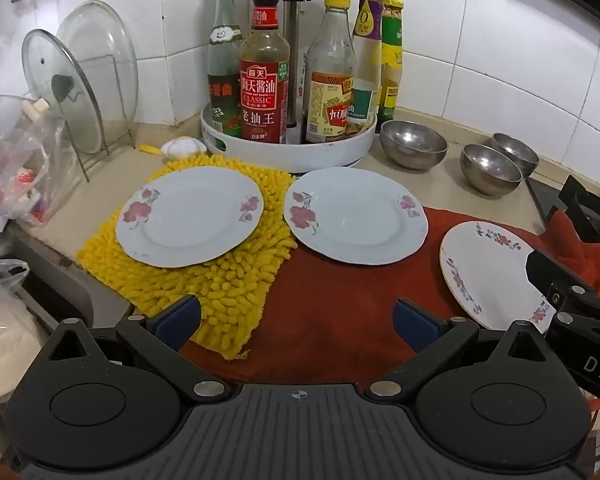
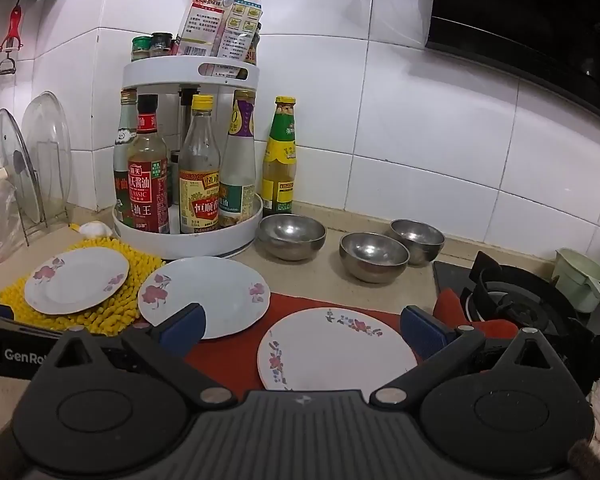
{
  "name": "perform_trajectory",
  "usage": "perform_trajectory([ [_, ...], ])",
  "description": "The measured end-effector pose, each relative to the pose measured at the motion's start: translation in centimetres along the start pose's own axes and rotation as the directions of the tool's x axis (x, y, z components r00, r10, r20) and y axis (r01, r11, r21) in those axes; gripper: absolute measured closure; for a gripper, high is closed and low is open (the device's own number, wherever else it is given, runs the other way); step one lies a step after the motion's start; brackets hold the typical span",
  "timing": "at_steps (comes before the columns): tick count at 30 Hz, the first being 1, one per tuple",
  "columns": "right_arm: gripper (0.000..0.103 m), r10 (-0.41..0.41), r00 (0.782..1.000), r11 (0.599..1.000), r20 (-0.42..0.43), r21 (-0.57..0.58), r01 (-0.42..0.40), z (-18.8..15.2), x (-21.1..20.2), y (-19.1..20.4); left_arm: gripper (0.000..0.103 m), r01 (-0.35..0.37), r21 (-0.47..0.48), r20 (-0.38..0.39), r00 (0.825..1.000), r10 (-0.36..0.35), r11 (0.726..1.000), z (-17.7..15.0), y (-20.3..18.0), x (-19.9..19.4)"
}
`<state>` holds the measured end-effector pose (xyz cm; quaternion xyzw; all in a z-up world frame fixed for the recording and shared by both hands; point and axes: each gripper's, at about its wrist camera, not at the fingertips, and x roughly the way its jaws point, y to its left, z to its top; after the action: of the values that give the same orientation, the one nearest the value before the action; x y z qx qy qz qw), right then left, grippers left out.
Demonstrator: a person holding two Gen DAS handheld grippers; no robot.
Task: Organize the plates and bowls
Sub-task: 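Move both tools toward the pink-flower plate on the red cloth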
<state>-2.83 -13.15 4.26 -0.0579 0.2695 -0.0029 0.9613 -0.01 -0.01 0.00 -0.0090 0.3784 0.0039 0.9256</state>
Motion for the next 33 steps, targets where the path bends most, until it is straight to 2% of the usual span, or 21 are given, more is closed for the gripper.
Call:
perform_trajectory([
  [12,0.003,-0.041,0.999,0.999,-0.010,0.000,0.041,-0.7,0.1,2.0,0.000,-0.001,-0.004,-0.002,1.000,0.001,1.000,-0.1,-0.1,0.0],
  [33,0.003,-0.076,0.997,0.997,-0.028,0.009,0.076,-1.5,-0.3,2.9,0.000,0.018,0.013,-0.020,1.000,-0.017,1.000,-0.2,0.1,0.1],
])
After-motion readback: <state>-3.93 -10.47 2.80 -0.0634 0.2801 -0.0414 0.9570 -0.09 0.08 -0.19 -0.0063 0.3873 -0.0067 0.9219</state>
